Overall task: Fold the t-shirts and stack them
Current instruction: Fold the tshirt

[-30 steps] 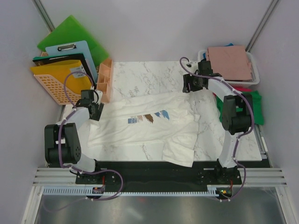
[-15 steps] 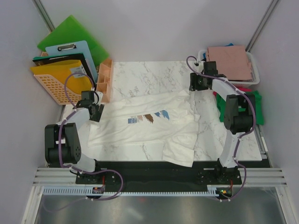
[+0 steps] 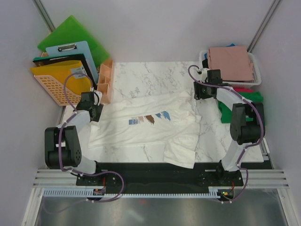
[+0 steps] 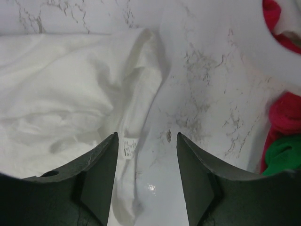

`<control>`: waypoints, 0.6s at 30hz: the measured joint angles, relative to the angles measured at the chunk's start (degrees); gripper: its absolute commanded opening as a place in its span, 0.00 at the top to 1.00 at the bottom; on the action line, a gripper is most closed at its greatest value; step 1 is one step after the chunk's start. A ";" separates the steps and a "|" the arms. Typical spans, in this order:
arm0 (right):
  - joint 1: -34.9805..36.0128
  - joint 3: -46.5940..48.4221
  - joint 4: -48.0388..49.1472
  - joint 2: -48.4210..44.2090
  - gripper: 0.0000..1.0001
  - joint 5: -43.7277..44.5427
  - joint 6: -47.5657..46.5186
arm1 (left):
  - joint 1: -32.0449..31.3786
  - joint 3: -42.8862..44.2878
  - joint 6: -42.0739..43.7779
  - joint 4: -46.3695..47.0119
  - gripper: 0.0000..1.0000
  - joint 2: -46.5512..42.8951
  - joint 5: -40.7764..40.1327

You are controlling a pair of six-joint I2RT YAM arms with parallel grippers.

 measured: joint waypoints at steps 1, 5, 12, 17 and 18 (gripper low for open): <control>0.00 -1.36 0.02 -1.09 0.40 -0.20 -0.33 | 0.00 -0.17 0.37 0.33 0.20 -0.55 -0.68; 0.00 -5.95 0.04 -6.14 0.39 -1.29 -1.46 | 0.00 -0.17 1.77 2.47 0.20 -0.98 -3.37; 0.00 -7.37 -0.17 -13.81 0.34 -4.79 -3.26 | 0.00 -0.31 1.42 2.14 0.20 -3.80 -2.23; 0.11 -10.45 -1.49 -22.36 0.18 -9.14 -5.35 | 0.00 -4.00 0.92 3.15 0.19 -19.02 1.88; 0.24 -10.84 -2.58 -24.09 0.15 -10.73 -5.68 | 0.00 -5.07 0.70 4.42 0.18 -23.54 2.54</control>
